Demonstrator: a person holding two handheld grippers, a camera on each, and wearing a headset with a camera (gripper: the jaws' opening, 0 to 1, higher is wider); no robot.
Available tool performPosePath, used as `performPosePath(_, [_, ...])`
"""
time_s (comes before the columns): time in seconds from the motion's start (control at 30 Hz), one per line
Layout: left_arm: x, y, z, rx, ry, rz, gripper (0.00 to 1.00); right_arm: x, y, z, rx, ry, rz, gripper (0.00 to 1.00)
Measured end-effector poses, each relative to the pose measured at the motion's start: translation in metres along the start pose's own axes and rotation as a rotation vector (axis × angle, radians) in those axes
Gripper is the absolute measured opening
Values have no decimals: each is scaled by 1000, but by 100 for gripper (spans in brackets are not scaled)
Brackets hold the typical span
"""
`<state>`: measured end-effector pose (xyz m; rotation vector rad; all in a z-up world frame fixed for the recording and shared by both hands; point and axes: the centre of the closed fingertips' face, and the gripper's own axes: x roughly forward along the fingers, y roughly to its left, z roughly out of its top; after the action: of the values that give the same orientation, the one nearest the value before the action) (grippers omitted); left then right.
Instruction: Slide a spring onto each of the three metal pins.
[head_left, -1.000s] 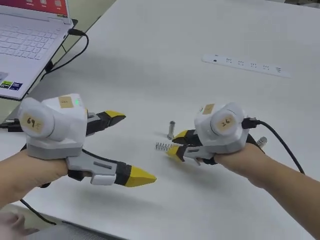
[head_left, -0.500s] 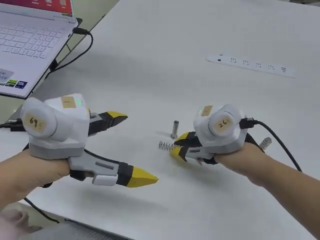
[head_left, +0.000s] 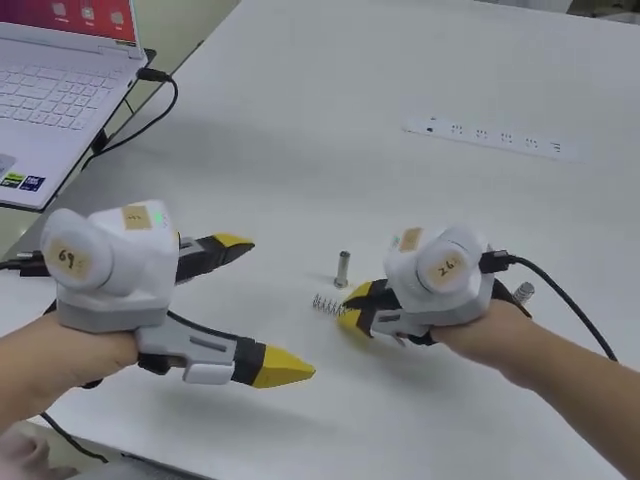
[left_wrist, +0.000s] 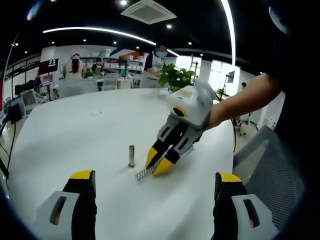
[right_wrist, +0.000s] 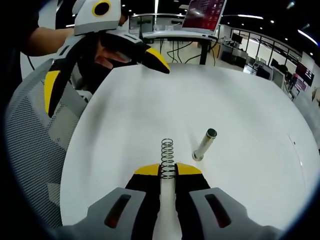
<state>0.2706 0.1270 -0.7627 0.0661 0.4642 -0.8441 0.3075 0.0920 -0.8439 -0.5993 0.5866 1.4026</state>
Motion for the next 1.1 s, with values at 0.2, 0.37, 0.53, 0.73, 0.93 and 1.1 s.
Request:
performPosePath(0.2, [6,-6,4,9,0,-17,96,-22,0,2,0,-29,-21,8])
performPosePath(0.37, [9,-12,7,18,-4,-33,94,-38,5,1,-12,-34,-27,8])
performPosePath(0.53, [10,-17,9,12,-6,-56,91,-51,10,2,-23,-39,-31,8])
performPosePath(0.73, [14,-24,10,9,-5,-87,86,-67,15,0,-36,-39,-41,8])
performPosePath(0.93, [20,-34,12,8,7,-137,78,-82,16,-3,-26,-48,-54,8])
performPosePath(1.1, [27,-42,12,26,16,-169,74,-89,19,-9,-39,-41,-49,8])
